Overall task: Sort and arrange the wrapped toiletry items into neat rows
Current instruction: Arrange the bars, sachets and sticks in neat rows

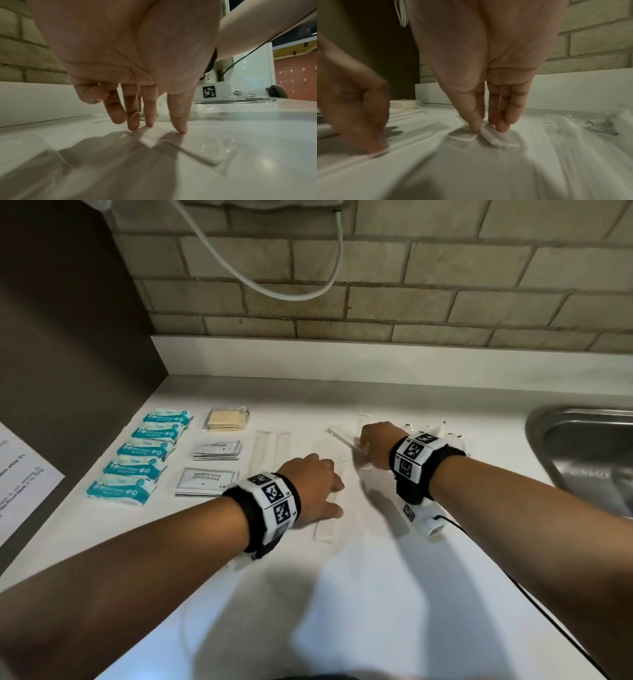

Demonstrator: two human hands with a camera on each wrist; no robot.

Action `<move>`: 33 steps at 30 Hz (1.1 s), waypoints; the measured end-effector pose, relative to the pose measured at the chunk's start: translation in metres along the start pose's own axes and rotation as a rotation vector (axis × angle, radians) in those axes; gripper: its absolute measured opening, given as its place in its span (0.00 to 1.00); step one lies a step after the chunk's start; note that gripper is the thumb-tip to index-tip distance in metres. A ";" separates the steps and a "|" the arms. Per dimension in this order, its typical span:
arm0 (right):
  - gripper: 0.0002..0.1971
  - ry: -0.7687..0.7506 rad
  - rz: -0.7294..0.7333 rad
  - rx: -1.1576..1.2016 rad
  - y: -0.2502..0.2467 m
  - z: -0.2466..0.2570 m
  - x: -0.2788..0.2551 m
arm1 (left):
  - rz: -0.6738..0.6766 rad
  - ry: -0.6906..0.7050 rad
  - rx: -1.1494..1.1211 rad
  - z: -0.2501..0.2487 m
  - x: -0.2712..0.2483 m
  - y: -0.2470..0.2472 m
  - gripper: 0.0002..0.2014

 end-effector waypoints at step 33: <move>0.26 0.077 0.083 0.382 0.018 0.000 -0.050 | -0.042 0.065 0.179 -0.019 0.020 -0.009 0.12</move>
Point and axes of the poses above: each hand's wrist, its own x-axis towards the middle knuckle, its own y-axis out of the palm, z = x × y, the point moved 10 cm from there along x, towards the middle knuckle, and after that the axes turned 3 degrees about z, right-handed, at the moved point
